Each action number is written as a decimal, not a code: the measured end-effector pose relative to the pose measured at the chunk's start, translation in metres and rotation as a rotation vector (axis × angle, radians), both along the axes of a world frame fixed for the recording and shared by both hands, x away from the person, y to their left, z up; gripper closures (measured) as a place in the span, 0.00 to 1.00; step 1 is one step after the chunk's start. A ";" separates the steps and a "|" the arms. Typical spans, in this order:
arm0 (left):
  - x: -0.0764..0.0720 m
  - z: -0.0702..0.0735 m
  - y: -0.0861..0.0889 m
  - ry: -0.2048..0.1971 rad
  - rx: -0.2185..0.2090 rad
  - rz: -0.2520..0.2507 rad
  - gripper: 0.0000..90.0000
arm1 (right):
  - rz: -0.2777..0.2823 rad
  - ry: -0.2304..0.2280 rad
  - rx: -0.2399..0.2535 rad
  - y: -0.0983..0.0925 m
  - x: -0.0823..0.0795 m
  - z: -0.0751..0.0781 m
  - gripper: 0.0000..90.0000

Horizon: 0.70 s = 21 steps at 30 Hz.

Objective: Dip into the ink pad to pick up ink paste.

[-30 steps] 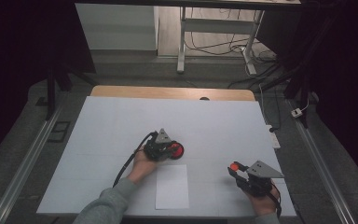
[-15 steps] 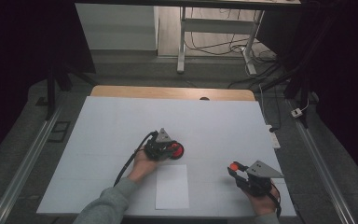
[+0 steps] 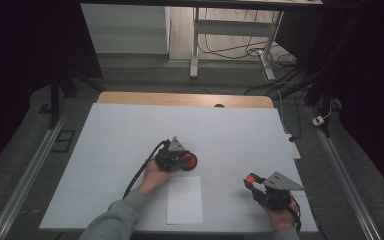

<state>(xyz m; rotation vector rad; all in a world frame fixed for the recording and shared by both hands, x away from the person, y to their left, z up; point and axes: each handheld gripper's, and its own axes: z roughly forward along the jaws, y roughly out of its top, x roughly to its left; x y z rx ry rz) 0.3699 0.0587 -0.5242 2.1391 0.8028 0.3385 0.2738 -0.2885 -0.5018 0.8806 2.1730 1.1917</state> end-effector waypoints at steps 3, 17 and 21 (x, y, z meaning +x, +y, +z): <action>0.001 0.001 0.000 0.007 0.002 0.000 0.81 | 0.001 0.002 -0.003 0.000 0.000 0.000 0.72; -0.001 -0.001 0.000 -0.010 -0.003 0.005 0.81 | 0.001 0.001 -0.002 0.000 0.000 0.000 0.72; -0.001 -0.001 0.000 -0.007 -0.004 0.003 0.81 | 0.005 -0.001 -0.001 0.001 0.000 0.000 0.72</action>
